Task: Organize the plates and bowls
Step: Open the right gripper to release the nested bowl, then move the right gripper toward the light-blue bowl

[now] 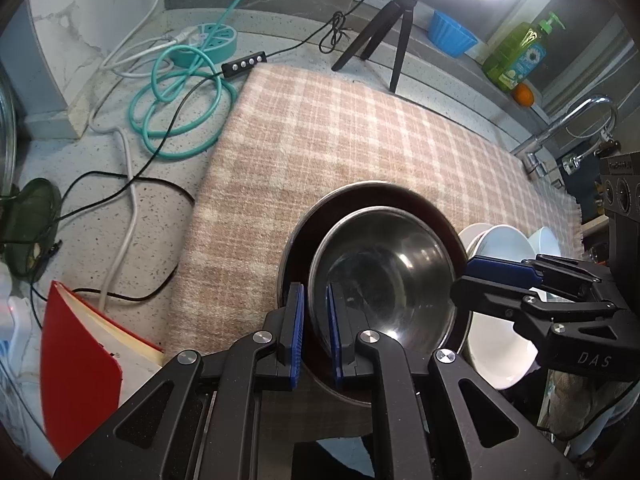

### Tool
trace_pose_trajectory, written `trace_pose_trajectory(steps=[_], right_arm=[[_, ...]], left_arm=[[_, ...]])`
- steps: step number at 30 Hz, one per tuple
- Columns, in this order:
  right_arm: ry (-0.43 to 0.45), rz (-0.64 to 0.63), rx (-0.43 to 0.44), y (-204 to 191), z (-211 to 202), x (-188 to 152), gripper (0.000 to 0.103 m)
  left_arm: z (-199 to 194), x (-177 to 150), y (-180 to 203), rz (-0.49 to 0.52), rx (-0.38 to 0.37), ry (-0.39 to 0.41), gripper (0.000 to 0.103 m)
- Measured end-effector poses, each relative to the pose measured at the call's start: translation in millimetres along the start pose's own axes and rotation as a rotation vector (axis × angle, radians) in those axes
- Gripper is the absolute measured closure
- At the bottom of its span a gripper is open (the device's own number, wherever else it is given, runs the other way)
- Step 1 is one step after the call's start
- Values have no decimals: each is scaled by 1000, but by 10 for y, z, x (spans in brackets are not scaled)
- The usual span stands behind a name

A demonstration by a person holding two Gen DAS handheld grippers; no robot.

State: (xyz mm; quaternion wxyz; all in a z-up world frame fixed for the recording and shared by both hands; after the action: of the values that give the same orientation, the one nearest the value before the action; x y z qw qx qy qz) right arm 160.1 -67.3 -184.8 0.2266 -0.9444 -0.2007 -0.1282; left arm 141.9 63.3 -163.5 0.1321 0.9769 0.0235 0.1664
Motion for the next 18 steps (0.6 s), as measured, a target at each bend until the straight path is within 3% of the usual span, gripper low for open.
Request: trace_pose_trajectory(steps=[7, 9, 11, 18], right_arm=[[61, 20, 8, 104, -276, -21, 62], [82, 18, -9, 154, -378, -29, 62], [111, 25, -31, 229, -500, -29, 62], [193, 75, -95, 679, -964, -87, 62]], left_arm=[[-146, 87, 134, 22, -15, 40, 93], [-185, 117, 212, 33, -26, 54, 91], [-216, 149, 309, 43, -38, 71, 82], [-211, 204, 729, 79, -96, 94, 81]])
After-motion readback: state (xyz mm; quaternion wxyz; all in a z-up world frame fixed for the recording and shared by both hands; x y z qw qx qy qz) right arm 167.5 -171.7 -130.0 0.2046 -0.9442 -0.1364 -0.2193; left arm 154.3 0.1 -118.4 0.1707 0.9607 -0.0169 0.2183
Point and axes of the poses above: each gripper's, at about its wrist camera, not at the fingertips, and z roughly the way its jaws point, y to its right, x to its top, the point moved 6 cm from there along z, roughly the way its jaws point, and after that the axes turned 2 degrees about -z, right-handed, at the moved point
